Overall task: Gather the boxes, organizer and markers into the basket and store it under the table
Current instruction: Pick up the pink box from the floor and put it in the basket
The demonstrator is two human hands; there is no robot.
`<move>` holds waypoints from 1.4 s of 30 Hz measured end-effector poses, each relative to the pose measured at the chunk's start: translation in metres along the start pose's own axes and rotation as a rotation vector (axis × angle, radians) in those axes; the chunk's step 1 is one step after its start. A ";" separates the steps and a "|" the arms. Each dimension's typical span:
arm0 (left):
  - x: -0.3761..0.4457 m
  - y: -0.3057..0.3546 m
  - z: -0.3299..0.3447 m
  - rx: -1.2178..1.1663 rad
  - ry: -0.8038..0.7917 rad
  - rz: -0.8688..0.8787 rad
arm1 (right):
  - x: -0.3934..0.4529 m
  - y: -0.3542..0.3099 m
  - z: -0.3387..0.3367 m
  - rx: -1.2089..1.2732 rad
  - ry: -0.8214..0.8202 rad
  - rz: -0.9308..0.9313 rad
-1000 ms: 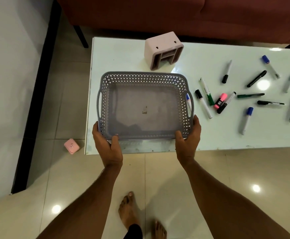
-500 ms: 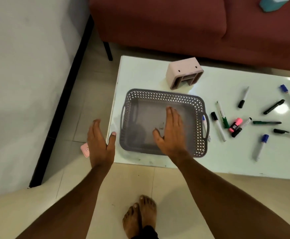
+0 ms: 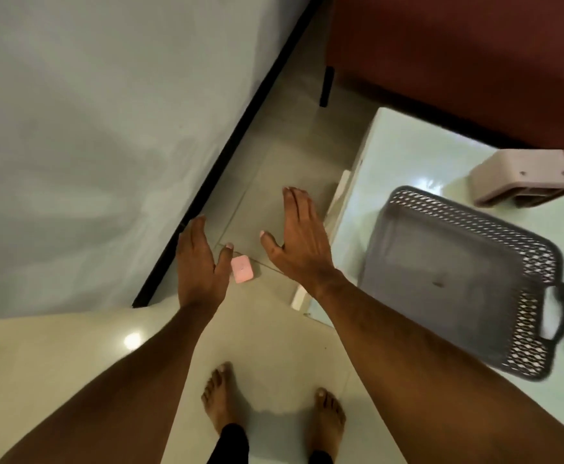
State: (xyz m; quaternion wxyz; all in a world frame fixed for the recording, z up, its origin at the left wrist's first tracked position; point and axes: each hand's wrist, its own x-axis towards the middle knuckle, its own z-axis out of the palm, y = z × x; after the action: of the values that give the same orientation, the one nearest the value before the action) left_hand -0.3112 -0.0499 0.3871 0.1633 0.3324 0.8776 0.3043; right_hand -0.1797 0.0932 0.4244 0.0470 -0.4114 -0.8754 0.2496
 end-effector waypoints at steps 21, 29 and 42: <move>0.067 -0.262 0.230 -0.296 -0.342 -0.447 | 0.082 0.073 0.381 0.246 -0.408 0.558; 0.076 -0.292 0.285 -0.540 -0.408 -0.656 | 0.073 0.089 0.428 0.442 -0.312 0.612; 0.098 -0.164 0.153 -0.522 -0.027 -0.509 | 0.085 0.001 0.304 0.603 -0.039 0.458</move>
State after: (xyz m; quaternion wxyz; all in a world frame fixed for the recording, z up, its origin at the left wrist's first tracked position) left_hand -0.3868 -0.0156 0.1565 0.3247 0.0545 0.8228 0.4633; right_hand -0.3224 0.0363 0.1487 0.0922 -0.5595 -0.6486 0.5077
